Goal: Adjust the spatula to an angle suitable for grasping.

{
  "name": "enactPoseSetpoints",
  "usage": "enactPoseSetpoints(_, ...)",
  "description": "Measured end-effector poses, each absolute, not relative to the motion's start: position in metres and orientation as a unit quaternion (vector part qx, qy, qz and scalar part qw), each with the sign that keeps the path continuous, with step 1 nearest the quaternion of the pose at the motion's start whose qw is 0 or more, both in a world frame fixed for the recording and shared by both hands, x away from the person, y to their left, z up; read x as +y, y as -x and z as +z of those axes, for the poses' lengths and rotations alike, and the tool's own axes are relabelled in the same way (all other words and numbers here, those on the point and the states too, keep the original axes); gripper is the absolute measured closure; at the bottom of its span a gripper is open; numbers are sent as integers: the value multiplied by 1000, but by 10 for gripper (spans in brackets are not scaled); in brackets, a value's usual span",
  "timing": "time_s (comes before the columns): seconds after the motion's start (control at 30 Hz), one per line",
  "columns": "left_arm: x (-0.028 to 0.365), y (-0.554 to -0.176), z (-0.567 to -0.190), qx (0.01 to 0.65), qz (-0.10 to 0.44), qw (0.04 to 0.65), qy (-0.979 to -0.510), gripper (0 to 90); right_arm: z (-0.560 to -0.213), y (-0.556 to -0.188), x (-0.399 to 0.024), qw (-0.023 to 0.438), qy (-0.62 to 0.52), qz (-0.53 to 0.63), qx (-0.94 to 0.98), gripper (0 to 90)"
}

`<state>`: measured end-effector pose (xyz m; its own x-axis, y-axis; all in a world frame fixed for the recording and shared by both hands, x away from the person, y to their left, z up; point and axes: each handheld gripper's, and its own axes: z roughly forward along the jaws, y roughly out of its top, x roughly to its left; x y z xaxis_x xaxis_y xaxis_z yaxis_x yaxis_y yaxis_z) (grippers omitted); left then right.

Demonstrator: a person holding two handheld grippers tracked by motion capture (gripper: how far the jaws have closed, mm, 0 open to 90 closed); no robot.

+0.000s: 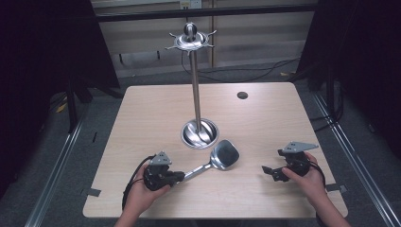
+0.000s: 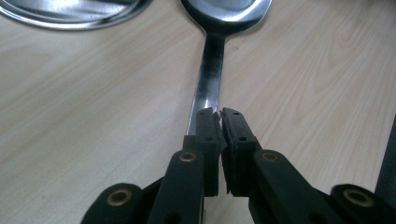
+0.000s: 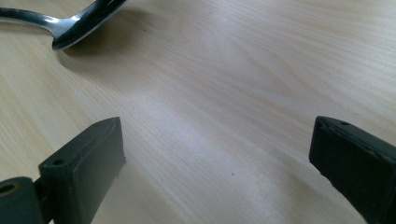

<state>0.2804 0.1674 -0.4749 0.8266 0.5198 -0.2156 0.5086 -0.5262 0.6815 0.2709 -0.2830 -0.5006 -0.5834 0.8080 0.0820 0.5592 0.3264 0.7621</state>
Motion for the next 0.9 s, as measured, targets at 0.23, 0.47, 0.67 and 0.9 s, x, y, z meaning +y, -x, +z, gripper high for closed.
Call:
enactPoseSetpoints(0.23, 163, -276, -480, 289, -6, 369, -884, 899, -500, -275, -278, 158, -421, 393, 802, 32)
enactPoseSetpoints(0.47, 163, -276, -484, 291, -6, 359, -887, 898, -501, -275, -276, 157, -416, 393, 805, 32)
enactPoseSetpoints(0.67, 161, -277, -487, 287, -1, 347, -893, 898, -500, -275, -277, 159, -418, 393, 804, 32)
enactPoseSetpoints(0.9, 164, -278, -487, 294, 7, 343, -892, 897, -500, -274, -277, 160, -418, 392, 804, 33)
